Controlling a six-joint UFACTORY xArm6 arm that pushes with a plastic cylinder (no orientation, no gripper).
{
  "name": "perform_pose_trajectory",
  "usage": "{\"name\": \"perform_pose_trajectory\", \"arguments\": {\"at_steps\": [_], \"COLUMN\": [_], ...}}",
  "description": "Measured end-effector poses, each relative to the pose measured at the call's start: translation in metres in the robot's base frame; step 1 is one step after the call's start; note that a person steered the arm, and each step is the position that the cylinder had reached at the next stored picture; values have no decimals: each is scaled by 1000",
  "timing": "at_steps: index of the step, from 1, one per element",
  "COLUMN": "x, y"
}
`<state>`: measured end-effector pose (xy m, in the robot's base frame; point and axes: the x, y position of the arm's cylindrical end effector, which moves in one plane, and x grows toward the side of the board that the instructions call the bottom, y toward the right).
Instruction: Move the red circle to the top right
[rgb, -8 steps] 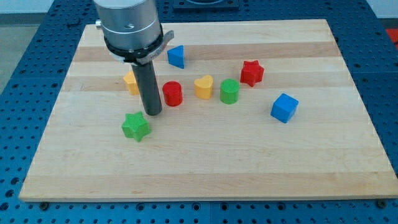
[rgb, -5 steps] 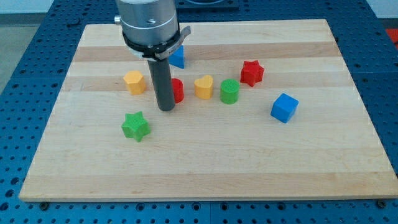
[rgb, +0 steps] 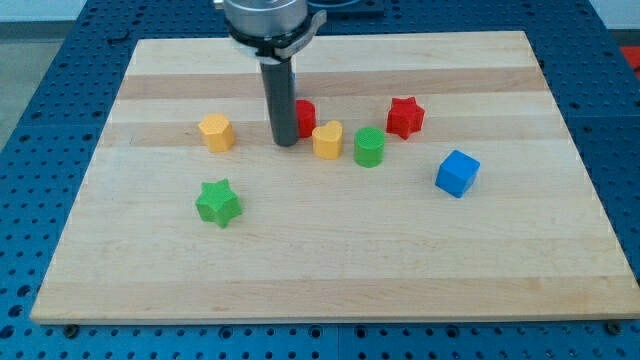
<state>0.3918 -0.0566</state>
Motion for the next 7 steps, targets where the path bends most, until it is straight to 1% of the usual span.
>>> {"name": "perform_pose_trajectory", "arguments": {"at_steps": [2,3,4,6,7], "x": [-35,-45,-57,-98,-105], "y": [10,20,40,54,70]}}
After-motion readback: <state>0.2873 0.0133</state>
